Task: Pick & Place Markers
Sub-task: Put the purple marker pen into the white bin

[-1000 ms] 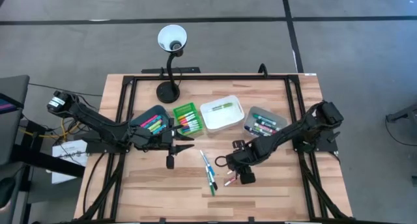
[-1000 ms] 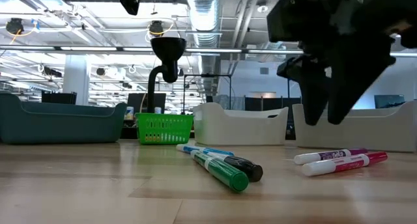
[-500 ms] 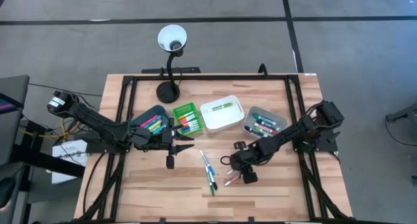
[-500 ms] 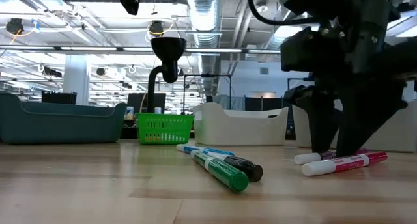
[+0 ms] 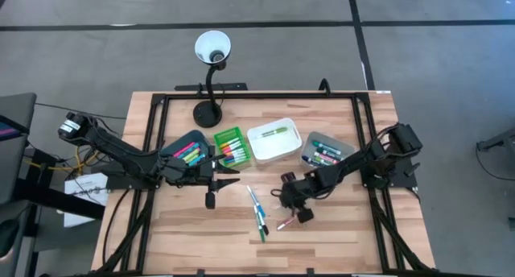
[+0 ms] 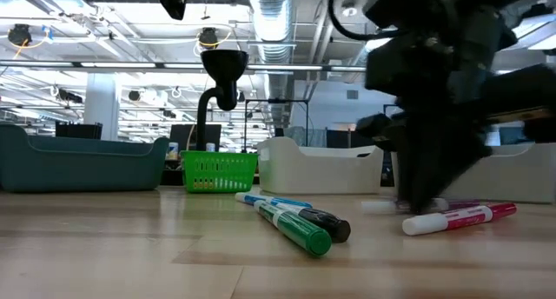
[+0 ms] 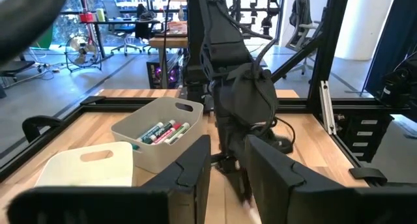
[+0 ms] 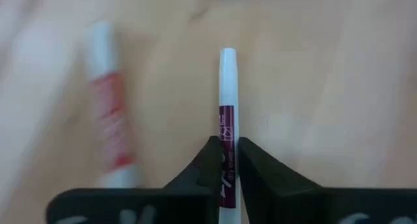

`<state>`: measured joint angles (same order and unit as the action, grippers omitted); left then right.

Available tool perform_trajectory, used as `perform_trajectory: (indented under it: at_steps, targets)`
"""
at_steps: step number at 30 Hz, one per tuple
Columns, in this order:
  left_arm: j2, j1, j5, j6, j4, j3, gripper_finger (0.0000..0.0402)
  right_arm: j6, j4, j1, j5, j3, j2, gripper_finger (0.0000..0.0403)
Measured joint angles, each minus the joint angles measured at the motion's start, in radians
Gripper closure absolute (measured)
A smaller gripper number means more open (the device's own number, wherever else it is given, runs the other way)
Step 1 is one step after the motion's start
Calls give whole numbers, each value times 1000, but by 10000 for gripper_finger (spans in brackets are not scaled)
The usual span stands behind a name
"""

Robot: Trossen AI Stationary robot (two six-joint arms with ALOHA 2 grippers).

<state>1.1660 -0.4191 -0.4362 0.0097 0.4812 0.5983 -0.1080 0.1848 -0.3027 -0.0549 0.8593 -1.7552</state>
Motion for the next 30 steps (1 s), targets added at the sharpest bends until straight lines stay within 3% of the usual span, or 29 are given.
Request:
perform_trajectory:
  at_steps: [5, 9, 12, 14, 19, 21, 27, 30]
  targets:
    - [0, 0, 0, 8, 6, 0, 308, -72, 3, 51, 220, 118, -2, 361]
    - [0, 0, 0, 9, 8, 0, 308, -162, 153, 107, 526, 272, -1, 387]
    - [0, 0, 0, 11, 9, 0, 308, -304, 255, 169, 664, 362, 2, 388]
    - [0, 0, 0, 11, 9, 0, 308, -375, 247, 227, 648, 389, 2, 380]
    - [0, 0, 0, 11, 10, 0, 308, -417, 248, 414, 317, 340, -2, 378]
    - [0, 0, 0, 11, 10, 0, 308, -420, 206, 468, 230, 293, -2, 387]
    - [0, 0, 0, 11, 10, 0, 308, -500, 83, 514, 122, 220, -18, 374]
    - [0, 0, 0, 11, 17, 0, 308, -479, 93, 517, 126, 204, -50, 362]
